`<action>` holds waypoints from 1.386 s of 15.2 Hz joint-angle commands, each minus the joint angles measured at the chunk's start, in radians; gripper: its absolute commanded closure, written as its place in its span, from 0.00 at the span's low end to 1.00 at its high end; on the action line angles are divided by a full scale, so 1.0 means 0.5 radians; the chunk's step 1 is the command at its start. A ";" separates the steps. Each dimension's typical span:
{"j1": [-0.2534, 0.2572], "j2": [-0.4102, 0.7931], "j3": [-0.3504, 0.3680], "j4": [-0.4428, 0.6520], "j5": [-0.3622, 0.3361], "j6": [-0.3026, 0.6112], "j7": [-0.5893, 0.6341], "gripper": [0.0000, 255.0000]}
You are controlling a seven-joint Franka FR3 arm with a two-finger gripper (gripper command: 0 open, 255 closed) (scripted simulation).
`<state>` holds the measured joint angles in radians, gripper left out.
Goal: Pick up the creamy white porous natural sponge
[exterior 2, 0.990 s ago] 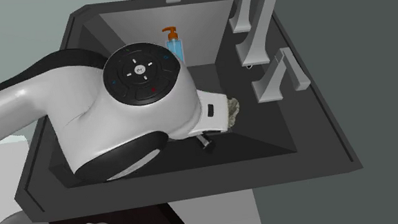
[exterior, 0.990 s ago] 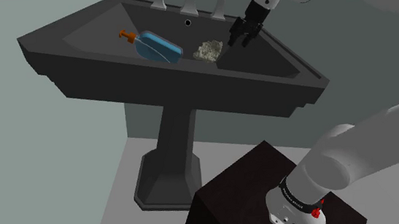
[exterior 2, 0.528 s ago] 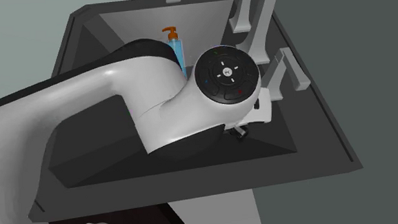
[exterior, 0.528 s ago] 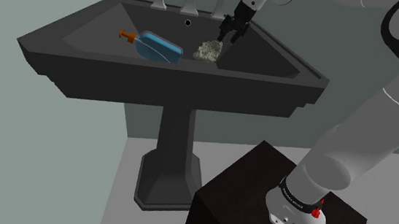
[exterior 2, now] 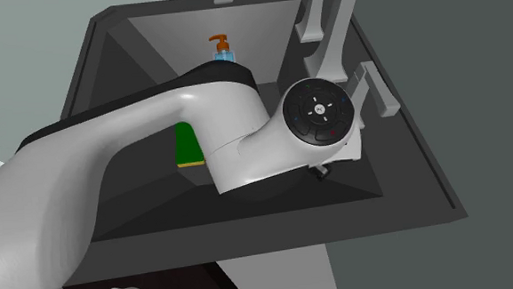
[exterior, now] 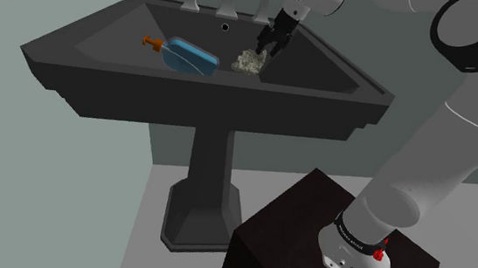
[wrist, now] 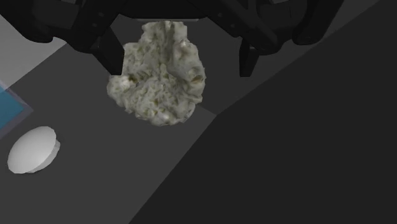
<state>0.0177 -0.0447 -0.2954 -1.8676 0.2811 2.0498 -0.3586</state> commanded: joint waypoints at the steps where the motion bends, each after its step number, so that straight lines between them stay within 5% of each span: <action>1: 0.001 0.006 0.000 -0.064 0.012 0.068 -0.021 0.00; 3: 0.001 0.006 0.000 -0.064 0.012 0.068 -0.021 0.00; 4: 0.001 0.004 0.000 -0.064 0.011 0.067 -0.021 1.00; 13: 0.001 0.006 0.000 -0.064 0.012 0.068 -0.021 1.00; 21: -0.003 -0.001 -0.003 0.139 -0.018 -0.136 0.037 1.00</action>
<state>0.0172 -0.0474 -0.2956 -1.8157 0.2731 1.9978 -0.3422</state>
